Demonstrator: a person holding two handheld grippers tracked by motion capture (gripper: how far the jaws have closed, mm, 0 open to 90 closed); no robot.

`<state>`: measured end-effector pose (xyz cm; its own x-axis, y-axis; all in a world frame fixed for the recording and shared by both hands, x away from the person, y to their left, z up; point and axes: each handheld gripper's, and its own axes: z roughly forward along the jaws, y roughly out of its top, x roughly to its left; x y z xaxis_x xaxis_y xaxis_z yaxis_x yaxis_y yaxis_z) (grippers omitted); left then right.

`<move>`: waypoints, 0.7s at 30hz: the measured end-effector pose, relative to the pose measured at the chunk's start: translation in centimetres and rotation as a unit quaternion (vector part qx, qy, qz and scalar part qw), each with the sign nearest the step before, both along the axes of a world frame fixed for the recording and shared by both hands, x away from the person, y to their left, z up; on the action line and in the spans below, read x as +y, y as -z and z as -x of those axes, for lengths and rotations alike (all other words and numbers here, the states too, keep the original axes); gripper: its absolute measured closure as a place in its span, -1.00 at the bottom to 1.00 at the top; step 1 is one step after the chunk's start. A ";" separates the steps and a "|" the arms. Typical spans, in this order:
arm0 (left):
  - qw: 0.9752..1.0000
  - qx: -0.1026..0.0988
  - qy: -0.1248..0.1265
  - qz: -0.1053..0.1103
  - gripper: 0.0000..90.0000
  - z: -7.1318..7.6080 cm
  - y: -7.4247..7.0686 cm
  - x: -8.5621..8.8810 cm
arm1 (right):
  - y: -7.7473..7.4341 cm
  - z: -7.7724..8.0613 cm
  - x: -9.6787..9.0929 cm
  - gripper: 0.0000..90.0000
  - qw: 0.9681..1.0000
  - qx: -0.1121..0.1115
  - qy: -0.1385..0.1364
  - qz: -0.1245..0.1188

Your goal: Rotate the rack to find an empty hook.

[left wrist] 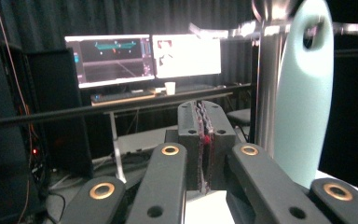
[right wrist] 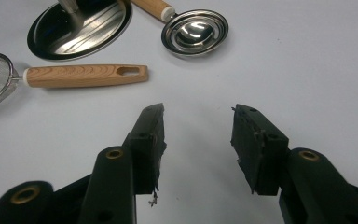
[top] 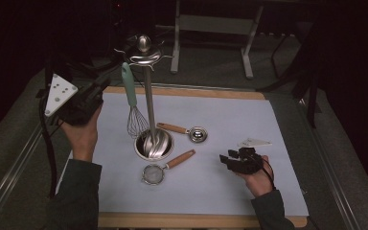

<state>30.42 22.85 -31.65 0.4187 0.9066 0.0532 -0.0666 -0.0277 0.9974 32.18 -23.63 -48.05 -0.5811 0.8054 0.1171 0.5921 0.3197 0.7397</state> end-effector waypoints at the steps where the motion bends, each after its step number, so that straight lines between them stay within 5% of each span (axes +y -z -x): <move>1: 1.000 0.005 0.001 0.000 0.94 0.1 0.3 0.1 | 0.0 0.0 0.0 0.20 1.000 0.001 0.001 0.000; 12: 0.999 0.045 0.015 -0.024 0.92 1.4 4.1 -0.2 | 0.2 0.1 -0.3 0.20 1.000 0.004 0.005 -0.001; 21: 0.995 0.092 0.016 -0.038 0.91 2.0 8.1 0.0 | 0.2 0.1 -0.4 0.20 1.000 0.004 0.007 -0.002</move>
<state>28.46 22.84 -39.77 0.4562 0.8889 0.0404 0.1150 -0.1039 0.9879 32.09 -24.05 -48.25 -0.5692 0.8127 0.1247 0.6023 0.3089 0.7361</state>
